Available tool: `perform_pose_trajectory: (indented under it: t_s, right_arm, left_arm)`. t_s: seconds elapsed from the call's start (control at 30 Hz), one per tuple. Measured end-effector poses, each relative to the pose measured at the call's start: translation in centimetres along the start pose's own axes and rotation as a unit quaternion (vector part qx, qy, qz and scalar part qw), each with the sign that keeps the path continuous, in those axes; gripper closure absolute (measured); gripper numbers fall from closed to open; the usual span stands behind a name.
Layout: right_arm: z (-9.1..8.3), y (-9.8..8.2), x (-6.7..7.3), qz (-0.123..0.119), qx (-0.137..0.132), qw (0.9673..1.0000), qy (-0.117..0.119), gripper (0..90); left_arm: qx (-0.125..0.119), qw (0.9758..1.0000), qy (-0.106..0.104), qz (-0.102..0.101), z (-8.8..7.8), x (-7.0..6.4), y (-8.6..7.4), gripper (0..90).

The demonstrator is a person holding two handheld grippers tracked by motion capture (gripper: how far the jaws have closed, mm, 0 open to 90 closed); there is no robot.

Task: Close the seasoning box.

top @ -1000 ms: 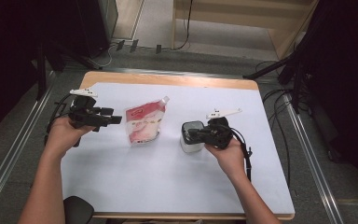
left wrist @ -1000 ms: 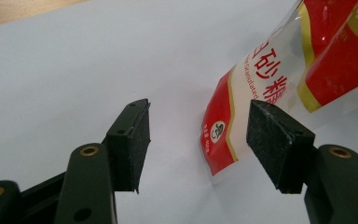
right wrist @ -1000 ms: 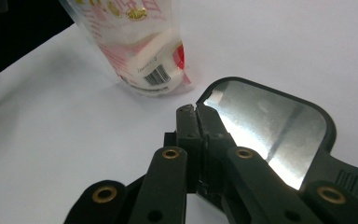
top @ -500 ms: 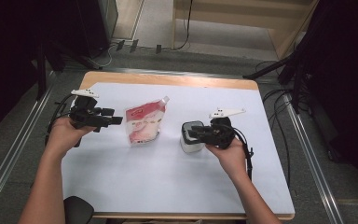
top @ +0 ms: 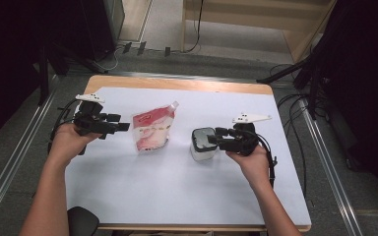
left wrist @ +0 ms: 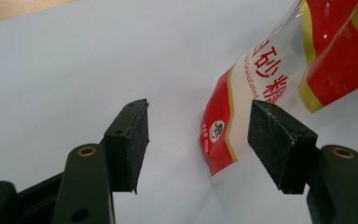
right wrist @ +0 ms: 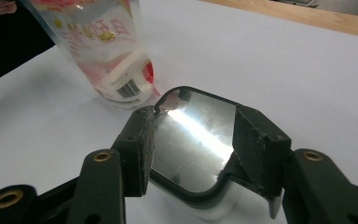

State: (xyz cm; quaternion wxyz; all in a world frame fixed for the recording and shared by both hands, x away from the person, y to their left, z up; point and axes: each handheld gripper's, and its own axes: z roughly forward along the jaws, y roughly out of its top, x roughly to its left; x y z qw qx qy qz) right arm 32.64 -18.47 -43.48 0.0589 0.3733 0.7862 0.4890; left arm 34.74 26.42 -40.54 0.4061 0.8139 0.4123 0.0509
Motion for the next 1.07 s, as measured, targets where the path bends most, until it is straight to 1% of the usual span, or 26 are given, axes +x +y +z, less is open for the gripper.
perform_pose_trajectory:
  t_s: [0.07, 0.13, 0.2, 0.27, 0.4, 0.43, 0.47, 0.53, 0.57, 0.67, 0.73, 0.77, 0.8, 0.87, 0.93, 0.97, 1.07]
  right_arm:
    - [-0.4, -0.1, -0.4, 0.001, -0.008, 1.0000, -0.004, 47.8]
    - [-0.8, -0.1, -0.8, 0.001, -0.014, 0.9998, -0.011, 46.4]
    - [-1.3, -0.2, -1.3, 0.003, -0.021, 0.9995, -0.023, 44.1]
    - [-1.8, -0.4, -1.8, 0.010, -0.028, 0.9992, -0.029, 44.1]
    - [-2.7, -0.7, -2.9, 0.019, -0.034, 0.9984, -0.040, 43.2]
    - [-3.0, -0.9, -3.1, 0.025, -0.034, 0.9981, -0.044, 42.6]
    - [-3.0, -1.0, -3.3, 0.022, -0.036, 0.9981, -0.046, 42.2]
    - [-3.2, -1.2, -3.7, 0.024, -0.035, 0.9979, -0.050, 40.7]
    - [-3.2, -1.3, -3.9, 0.019, -0.036, 0.9979, -0.050, 40.4]
    - [-3.4, -1.7, -4.5, 0.017, -0.031, 0.9977, -0.057, 39.9]
    - [-3.6, -2.0, -4.8, 0.028, -0.031, 0.9971, -0.065, 39.4]
    - [-3.7, -2.1, -5.0, 0.029, -0.032, 0.9964, -0.073, 39.5]
    - [-3.9, -2.3, -5.2, 0.031, -0.028, 0.9962, -0.077, 39.5]
    - [-4.2, -2.6, -5.5, 0.031, -0.024, 0.9960, -0.080, 38.9]
    - [-4.3, -2.9, -5.9, 0.034, -0.029, 0.9955, -0.083, 37.8]
    - [-4.4, -3.0, -5.9, 0.038, -0.029, 0.9952, -0.086, 37.0]
    - [-4.4, -3.1, -6.1, 0.041, -0.031, 0.9947, -0.089, 35.3]
  left_arm:
    - [-0.001, 1.0000, 0.002, 0.002, 0.1, 0.0, 0.0, 39.6]
    - [0.000, 1.0000, 0.000, 0.000, 0.1, 0.0, 0.0, 39.6]
    - [0.001, 1.0000, -0.001, -0.001, 0.2, 0.0, 0.0, 39.6]
    - [0.004, 1.0000, 0.000, 0.001, 0.2, 0.0, 0.0, 39.3]
    - [0.007, 1.0000, -0.004, -0.002, 0.4, -0.1, -0.1, 38.7]
    - [0.010, 0.9999, -0.005, 0.000, 0.4, 0.0, 0.0, 38.5]
    - [0.009, 0.9999, -0.005, 0.000, 0.5, 0.0, -0.1, 38.5]
    - [0.011, 0.9999, -0.005, 0.000, 0.6, 0.0, -0.1, 38.5]
    - [0.012, 0.9999, -0.006, -0.002, 0.6, 0.0, -0.1, 38.5]
    - [0.011, 0.9999, -0.005, -0.004, 0.8, 0.0, -0.2, 38.6]
    - [0.012, 0.9999, -0.005, -0.006, 0.8, 0.0, -0.2, 38.6]
    - [0.011, 0.9999, -0.006, -0.004, 0.7, 0.0, -0.2, 38.5]
    - [0.010, 0.9999, -0.007, -0.006, 0.7, 0.0, -0.2, 38.4]
    - [0.009, 0.9999, -0.008, -0.006, 0.6, 0.0, -0.2, 37.9]
    - [0.007, 0.9999, -0.007, -0.006, 0.7, 0.0, -0.2, 37.1]
    - [0.007, 0.9999, -0.007, -0.010, 0.7, 0.1, -0.2, 36.4]
    - [0.007, 0.9999, -0.006, -0.011, 0.7, 0.0, -0.1, 35.9]
